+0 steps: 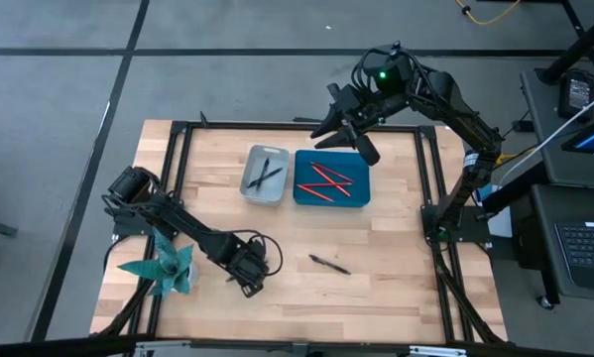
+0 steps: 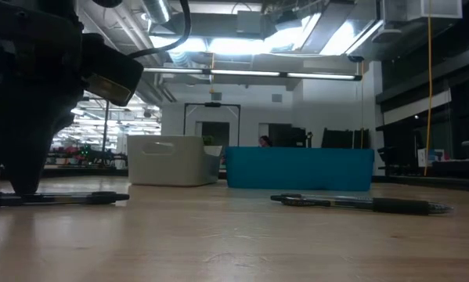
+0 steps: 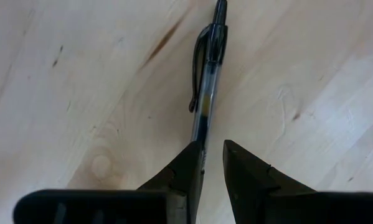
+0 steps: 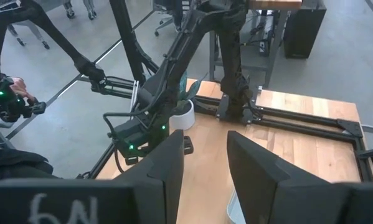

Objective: Sort pens & pencils
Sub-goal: Put the black pen into the gray bin

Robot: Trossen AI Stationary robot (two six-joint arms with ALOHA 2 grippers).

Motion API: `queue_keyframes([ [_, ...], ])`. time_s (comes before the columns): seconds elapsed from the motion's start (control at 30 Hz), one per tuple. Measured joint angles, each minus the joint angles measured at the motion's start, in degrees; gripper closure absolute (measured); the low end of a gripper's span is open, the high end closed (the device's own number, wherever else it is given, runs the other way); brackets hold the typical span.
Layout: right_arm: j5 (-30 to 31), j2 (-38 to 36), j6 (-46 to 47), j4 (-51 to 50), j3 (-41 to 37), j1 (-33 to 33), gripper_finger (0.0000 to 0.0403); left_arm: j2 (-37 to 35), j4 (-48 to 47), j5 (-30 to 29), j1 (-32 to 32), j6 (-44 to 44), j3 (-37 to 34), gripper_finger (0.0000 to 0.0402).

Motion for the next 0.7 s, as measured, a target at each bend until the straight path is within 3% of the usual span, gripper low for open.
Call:
queue_keyframes([
  [0.37, 0.0, 0.0, 0.2, 0.3, 0.0, 0.0, 0.0279, -0.3, -1.1, 3.2, 2.3, 2.4, -0.2, 0.0335],
  [0.7, 0.0, 0.0, 0.2, 0.3, 0.0, 0.0, 0.0279, -1.0, -2.6, 1.5, 2.2, 3.0, -0.5, 0.0335],
])
